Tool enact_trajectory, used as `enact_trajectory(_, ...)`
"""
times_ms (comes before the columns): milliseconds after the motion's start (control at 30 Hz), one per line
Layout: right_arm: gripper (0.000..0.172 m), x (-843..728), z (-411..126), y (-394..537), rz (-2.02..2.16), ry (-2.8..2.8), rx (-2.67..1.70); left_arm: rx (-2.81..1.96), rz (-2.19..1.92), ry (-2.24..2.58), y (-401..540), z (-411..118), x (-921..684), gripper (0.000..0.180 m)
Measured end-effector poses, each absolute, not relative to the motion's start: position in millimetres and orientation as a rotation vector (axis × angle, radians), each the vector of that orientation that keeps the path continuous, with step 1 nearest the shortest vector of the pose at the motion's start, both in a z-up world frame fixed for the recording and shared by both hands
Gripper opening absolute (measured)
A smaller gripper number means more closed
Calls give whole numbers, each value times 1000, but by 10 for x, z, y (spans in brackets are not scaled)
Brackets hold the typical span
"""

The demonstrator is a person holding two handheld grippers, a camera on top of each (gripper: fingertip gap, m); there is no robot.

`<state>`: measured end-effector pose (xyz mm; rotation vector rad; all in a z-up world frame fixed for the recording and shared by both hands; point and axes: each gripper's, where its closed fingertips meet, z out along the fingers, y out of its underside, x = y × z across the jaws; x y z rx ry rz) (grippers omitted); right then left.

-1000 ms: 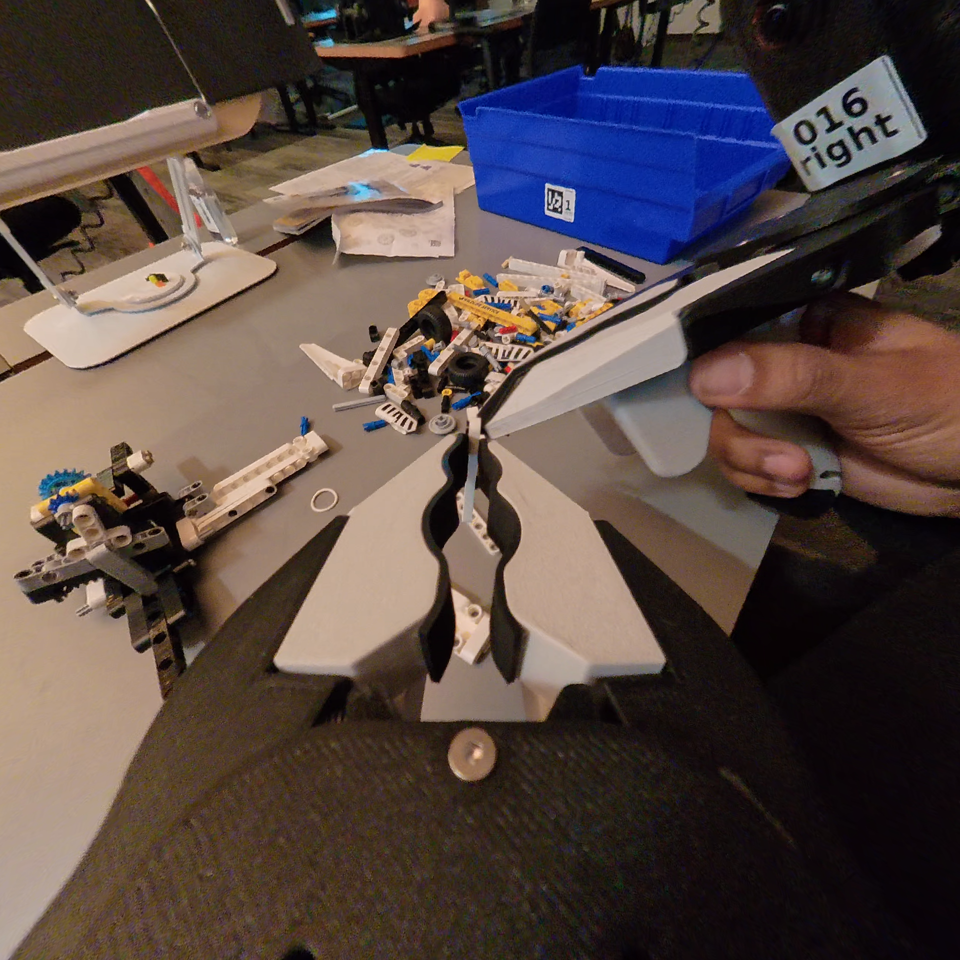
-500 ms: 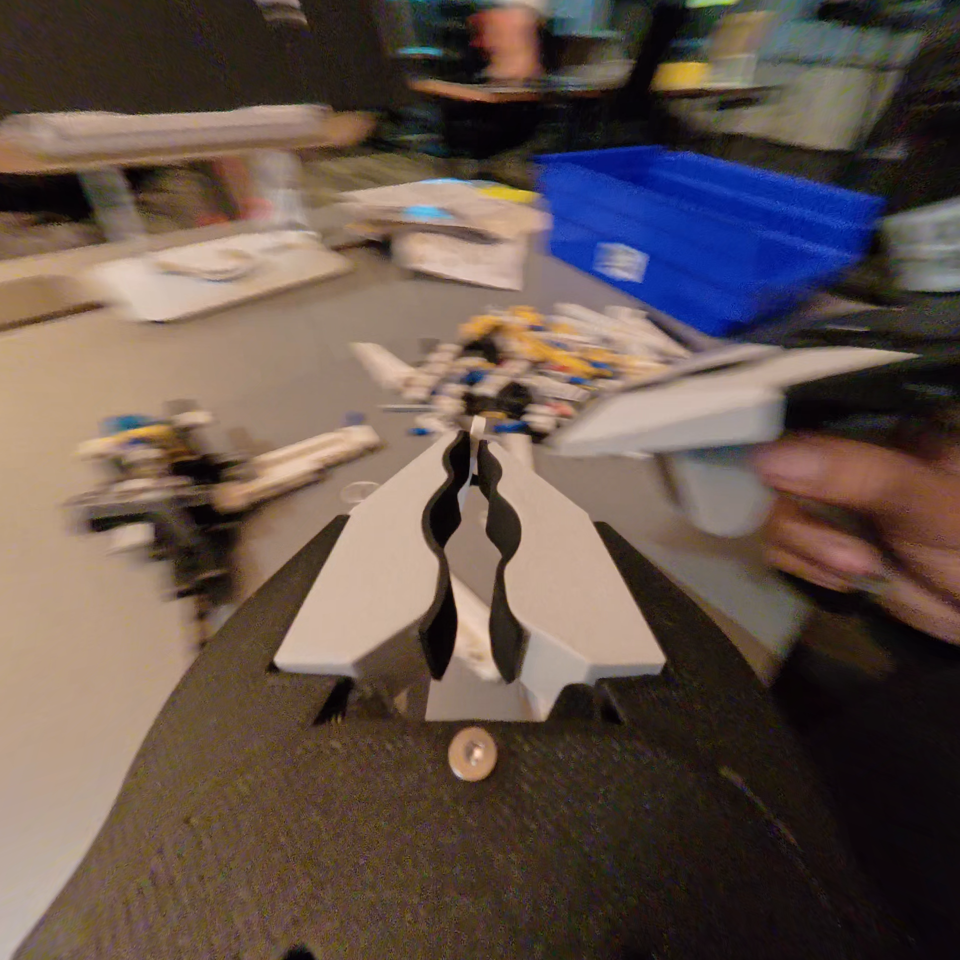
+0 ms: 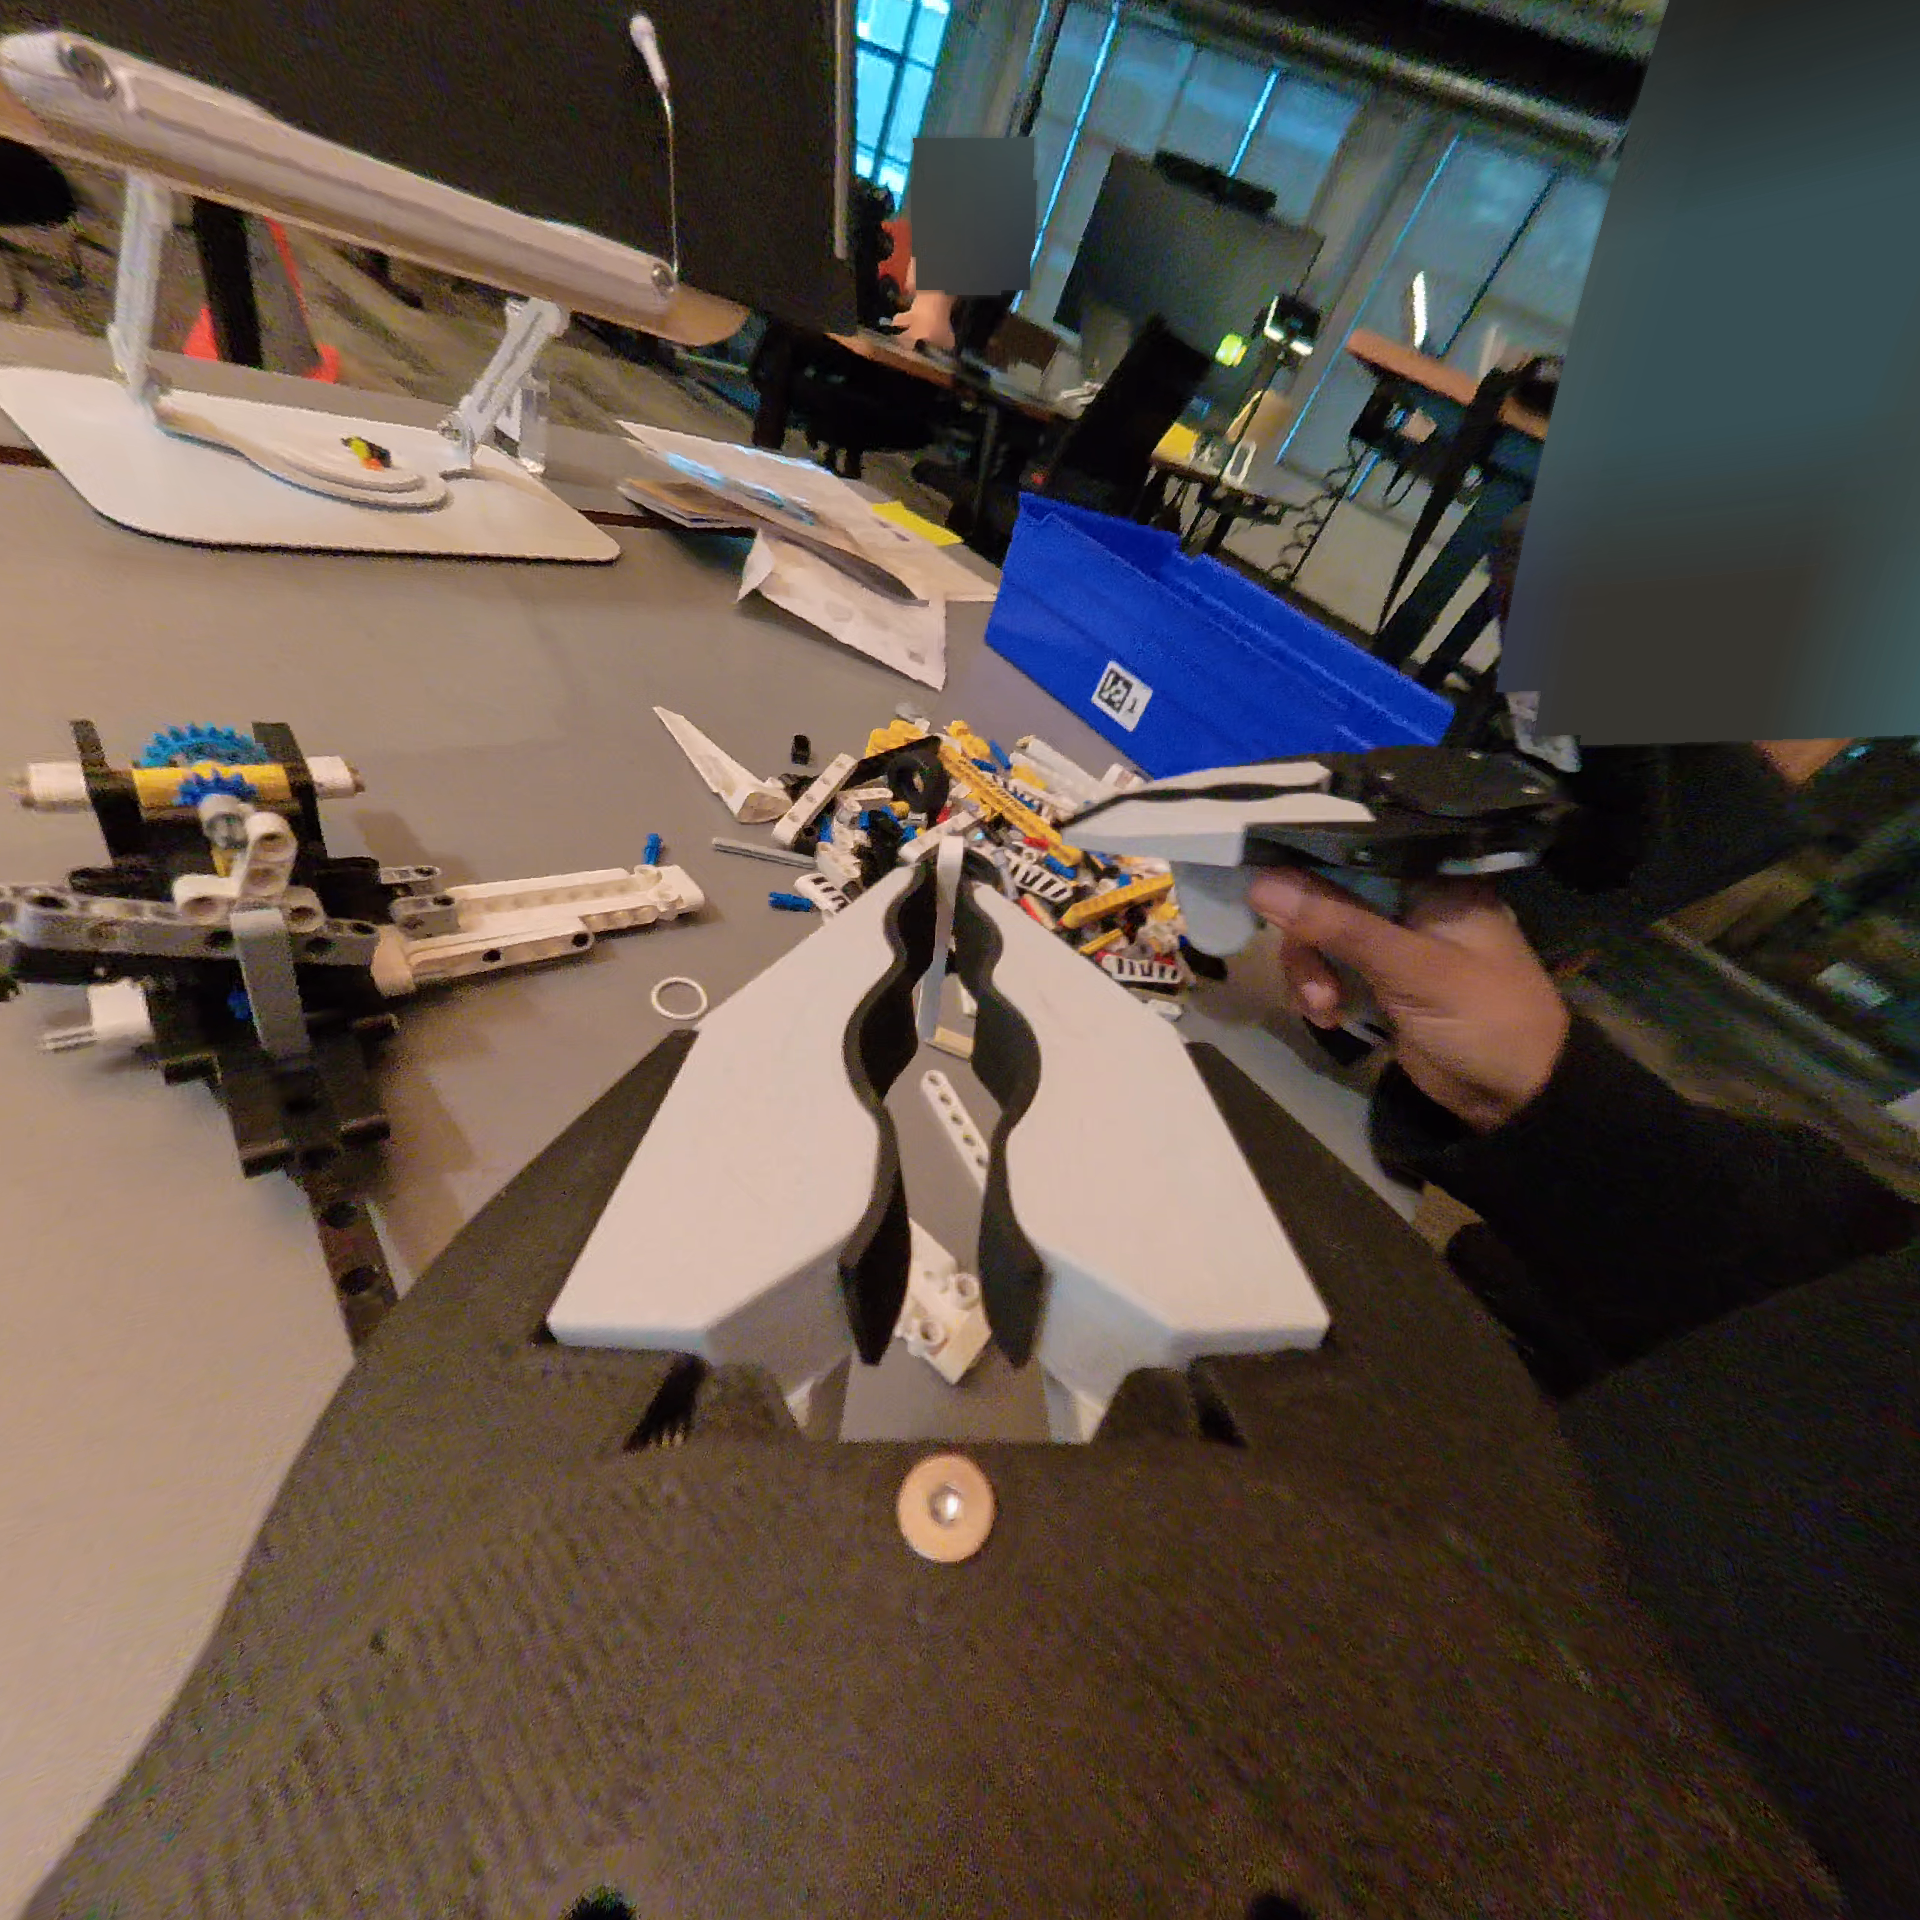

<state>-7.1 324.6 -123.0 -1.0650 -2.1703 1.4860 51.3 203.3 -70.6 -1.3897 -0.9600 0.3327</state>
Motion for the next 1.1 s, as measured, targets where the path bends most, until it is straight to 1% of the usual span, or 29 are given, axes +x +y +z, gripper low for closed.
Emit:
enact_trajectory(100, 3, -367, -1332, 3412, 1287, -2201, -1041, -1356, 265, -969, 2036, -732, 535, 1)
enact_trajectory(167, 18, -463, -1418, 3458, 1191, -2236, -1060, -1322, 214, -977, 2032, -730, 552, 1)
enact_trajectory(300, 21, -451, -1328, 3509, 1184, -2175, -1002, -1242, 123, -998, 2005, -730, 568, 1)
enact_trajectory(400, 20, -291, -1263, 3414, 1269, -2160, -970, -1170, 26, -1004, 2024, -733, 549, 1)
enact_trajectory(500, 23, 36, -1169, 3057, 1477, -2217, -901, -1113, -53, -1004, 2054, -719, 527, 1)
enact_trajectory(633, 27, 411, -983, 2599, 1711, -2252, -776, -1072, -106, -992, 2083, -681, 527, 1)
enact_trajectory(767, 28, 591, -864, 2326, 1817, -2248, -632, -1095, -105, -1012, 2118, -734, 536, 1)
enact_trajectory(933, 23, 667, -828, 2190, 1703, -2214, -425, -1061, -182, -1017, 2185, -716, 573, 1)
enact_trajectory(1000, 19, 694, -805, 2169, 1708, -2193, -388, -1021, -248, -1013, 2207, -689, 582, 1)
enact_trajectory(1033, 14, 702, -755, 2178, 1729, -2156, -372, -996, -279, -1013, 2211, -678, 582, 1)
enact_trajectory(1067, 5, 705, -696, 2194, 1744, -2113, -351, -963, -318, -1003, 2215, -646, 589, 1)
enact_trajectory(1100, 2, 716, -665, 2198, 1747, -2090, -323, -935, -349, -1009, 2215, -637, 584, 1)
